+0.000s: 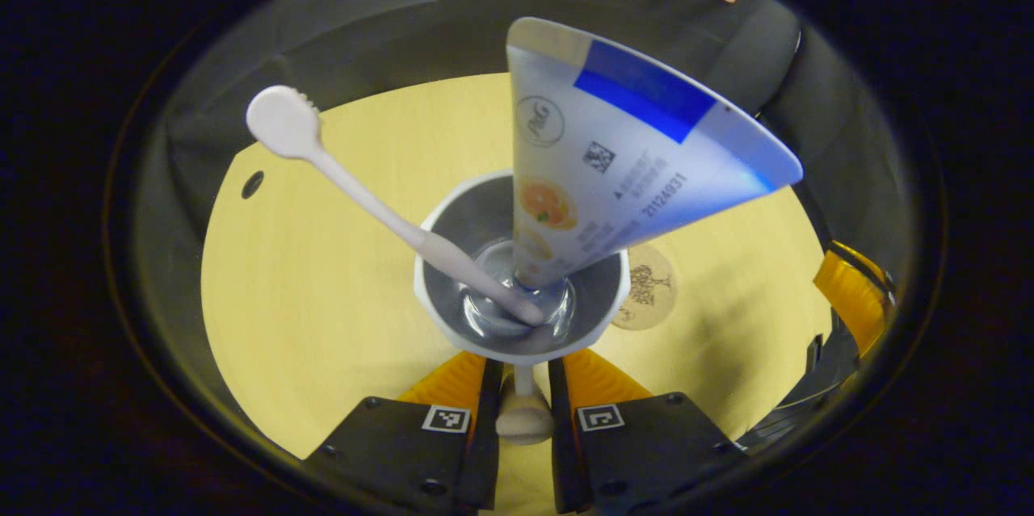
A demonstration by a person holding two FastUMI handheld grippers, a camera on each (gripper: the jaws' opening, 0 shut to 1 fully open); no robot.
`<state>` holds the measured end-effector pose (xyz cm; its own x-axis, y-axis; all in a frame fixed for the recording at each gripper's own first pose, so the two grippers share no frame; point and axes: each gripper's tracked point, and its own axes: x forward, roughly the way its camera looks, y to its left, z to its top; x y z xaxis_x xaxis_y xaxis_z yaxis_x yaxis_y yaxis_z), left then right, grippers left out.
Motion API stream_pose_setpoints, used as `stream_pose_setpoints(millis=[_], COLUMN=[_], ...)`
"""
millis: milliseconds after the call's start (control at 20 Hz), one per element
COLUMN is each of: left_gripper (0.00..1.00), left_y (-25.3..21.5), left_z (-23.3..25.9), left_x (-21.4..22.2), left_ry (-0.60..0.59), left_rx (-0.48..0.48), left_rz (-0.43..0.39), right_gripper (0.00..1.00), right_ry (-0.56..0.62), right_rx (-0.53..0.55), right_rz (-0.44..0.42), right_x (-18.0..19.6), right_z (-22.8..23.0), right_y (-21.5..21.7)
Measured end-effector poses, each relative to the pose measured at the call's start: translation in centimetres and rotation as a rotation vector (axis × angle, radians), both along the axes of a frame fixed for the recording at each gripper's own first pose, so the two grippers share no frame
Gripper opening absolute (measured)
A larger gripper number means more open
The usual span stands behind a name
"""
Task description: Put the toothbrush and toothpaste on the desktop into the cup, then pick up the cup and place it on the coaster on the desktop.
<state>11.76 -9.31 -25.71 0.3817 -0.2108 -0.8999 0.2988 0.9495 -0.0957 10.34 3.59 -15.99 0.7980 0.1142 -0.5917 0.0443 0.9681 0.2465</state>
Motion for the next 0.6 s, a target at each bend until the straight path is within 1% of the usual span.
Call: stream_pose_setpoints(millis=[200,250,300,350,400,600], left_gripper=[0.34,0.34,0.34,0.34,0.4,0.4], left_y=[-3.6,-4.7,-5.6,-6.4,-7.0,-9.2], left_z=[-0.7,-0.6,-0.6,-0.9,-1.1,-2.4], left_x=[-0.3,-0.4,-0.5,-0.5,-0.5,-0.4], left_ry=[0.015,0.016,0.017,0.021,0.026,0.039], left_rx=[-0.017,-0.015,-0.012,-0.009,-0.007,0.014], left_rz=[-0.052,-0.067,-0.082,-0.096,-0.107,-0.135], right_gripper=[0.37,0.34,0.37,0.34,0.37,0.37], right_ry=[-0.001,0.001,0.005,0.009,0.011,0.028], right_rx=[-0.01,-0.005,0.0,0.002,0.004,0.01], right_rz=[-0.043,-0.057,-0.07,-0.085,-0.099,-0.136], right_x=[-1.2,-1.6,-2.0,-2.3,-2.7,-4.1], right_z=[-0.4,-0.7,-0.8,-1.0,-1.1,-2.0], right_y=[-2.1,-2.7,-3.3,-3.8,-4.4,-6.0])
